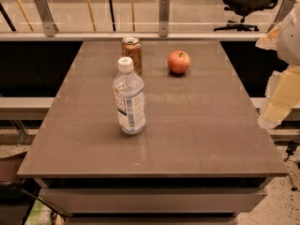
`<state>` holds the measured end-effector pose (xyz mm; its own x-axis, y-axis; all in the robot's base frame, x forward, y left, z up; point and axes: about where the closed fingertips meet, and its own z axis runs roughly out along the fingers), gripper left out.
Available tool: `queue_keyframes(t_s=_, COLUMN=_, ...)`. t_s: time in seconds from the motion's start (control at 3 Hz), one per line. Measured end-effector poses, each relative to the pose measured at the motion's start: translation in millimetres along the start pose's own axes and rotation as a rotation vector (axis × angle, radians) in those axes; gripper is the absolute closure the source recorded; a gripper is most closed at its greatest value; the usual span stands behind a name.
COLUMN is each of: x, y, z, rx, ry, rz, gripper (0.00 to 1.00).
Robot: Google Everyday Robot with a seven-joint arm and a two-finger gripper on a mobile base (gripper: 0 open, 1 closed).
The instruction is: Pick blue plastic bottle
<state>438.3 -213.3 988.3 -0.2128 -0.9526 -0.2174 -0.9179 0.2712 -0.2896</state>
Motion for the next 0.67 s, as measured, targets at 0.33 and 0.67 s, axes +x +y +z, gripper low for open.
queue_keyframes(t_s=0.33, x=-0.7, y=-0.3, z=-1.3, rx=0.004, ry=-0.007, rz=0.0, gripper=0.0)
queue_keyframes(t_s=0.67, x=-0.5, y=-2.4, z=-0.9, rx=-0.001, ry=-0.065, rz=0.031, gripper=0.0)
